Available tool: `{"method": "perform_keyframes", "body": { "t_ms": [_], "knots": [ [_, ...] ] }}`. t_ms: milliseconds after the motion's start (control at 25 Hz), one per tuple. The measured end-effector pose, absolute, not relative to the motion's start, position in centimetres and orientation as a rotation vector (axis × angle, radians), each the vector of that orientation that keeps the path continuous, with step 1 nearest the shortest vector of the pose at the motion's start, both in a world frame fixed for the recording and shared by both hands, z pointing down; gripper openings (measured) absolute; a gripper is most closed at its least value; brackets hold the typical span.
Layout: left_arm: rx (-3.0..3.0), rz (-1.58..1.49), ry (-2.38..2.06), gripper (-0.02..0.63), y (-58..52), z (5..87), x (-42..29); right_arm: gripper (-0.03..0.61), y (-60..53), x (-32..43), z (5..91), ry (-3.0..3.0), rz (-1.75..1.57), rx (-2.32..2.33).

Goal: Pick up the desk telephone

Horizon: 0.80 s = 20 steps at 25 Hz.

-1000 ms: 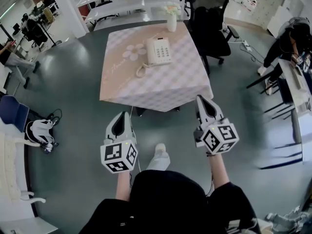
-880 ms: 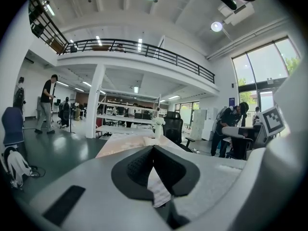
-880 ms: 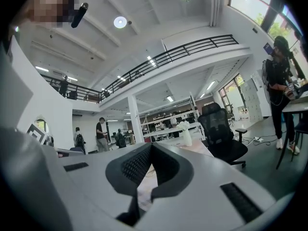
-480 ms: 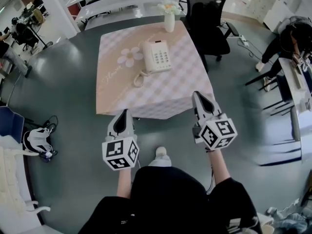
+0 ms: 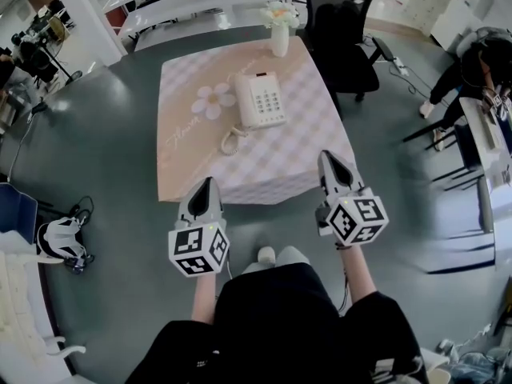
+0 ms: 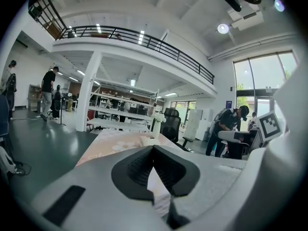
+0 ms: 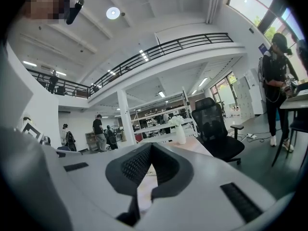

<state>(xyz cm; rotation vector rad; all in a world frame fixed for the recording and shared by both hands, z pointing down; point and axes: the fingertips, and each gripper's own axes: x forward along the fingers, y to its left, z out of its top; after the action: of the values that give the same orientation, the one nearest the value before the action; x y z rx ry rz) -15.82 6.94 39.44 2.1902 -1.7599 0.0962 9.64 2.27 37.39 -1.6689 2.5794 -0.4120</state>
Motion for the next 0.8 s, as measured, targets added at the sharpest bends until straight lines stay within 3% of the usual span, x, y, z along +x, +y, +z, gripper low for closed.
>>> {"method": "perform_keyframes", "body": {
  "t_ms": [800],
  "knots": [
    [2.105, 0.115, -1.811, 0.0, -4.4, 41.3, -15.9, -0.008, -10.7, 9.4, 39.6, 2.613, -0.51, -1.596]
  ]
}}
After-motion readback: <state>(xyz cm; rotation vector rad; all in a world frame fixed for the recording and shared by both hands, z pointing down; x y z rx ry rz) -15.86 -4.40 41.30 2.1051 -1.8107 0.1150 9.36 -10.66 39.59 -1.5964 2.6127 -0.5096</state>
